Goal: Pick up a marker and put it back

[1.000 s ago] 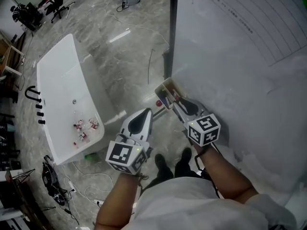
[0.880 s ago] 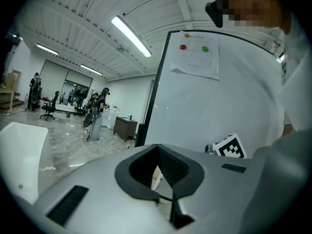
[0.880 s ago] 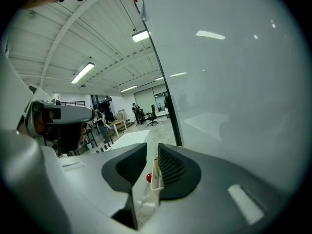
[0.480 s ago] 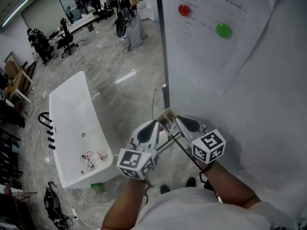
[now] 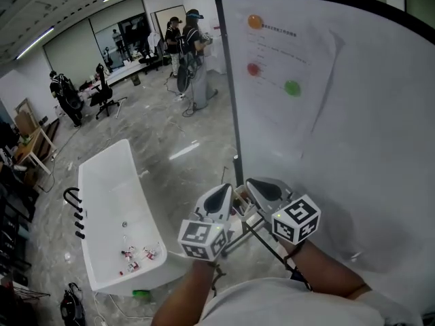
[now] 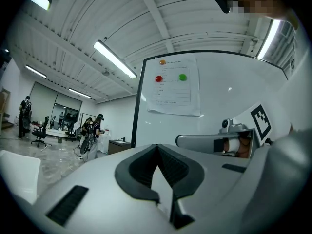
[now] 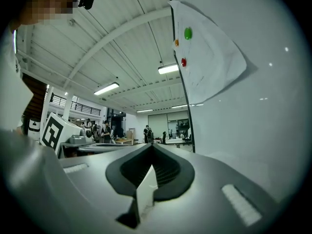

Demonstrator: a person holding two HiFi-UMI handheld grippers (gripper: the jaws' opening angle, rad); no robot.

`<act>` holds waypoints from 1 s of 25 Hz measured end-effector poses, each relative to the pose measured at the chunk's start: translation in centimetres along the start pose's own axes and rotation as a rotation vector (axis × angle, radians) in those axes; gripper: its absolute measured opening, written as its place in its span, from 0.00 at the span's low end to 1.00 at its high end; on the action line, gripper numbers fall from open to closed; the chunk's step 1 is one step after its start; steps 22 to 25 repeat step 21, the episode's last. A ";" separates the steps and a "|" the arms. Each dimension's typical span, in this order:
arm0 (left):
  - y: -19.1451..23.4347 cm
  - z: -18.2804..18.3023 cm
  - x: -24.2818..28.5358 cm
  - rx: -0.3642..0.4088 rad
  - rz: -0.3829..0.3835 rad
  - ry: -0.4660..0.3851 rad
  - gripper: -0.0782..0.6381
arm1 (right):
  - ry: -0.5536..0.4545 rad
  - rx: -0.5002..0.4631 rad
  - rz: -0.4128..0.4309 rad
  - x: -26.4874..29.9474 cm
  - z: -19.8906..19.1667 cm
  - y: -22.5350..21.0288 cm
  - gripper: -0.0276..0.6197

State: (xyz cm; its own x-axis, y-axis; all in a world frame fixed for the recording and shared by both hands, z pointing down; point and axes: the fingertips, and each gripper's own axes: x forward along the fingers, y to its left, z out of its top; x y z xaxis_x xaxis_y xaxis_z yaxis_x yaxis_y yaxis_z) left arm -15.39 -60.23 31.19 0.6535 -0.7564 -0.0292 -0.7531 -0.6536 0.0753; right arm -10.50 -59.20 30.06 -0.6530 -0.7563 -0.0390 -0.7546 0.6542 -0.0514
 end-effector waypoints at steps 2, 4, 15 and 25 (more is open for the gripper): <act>0.1 0.2 -0.1 -0.001 -0.002 -0.004 0.12 | -0.004 -0.005 0.001 0.1 0.2 0.3 0.05; 0.1 0.5 -0.3 0.004 -0.003 -0.010 0.12 | -0.006 -0.019 -0.001 0.2 0.5 0.6 0.05; 0.3 1.6 -1.2 0.015 -0.017 -0.028 0.12 | -0.021 -0.033 -0.014 0.4 1.5 1.7 0.05; 0.9 1.6 -1.6 0.019 -0.019 -0.029 0.12 | -0.019 -0.043 -0.026 0.8 1.4 2.1 0.05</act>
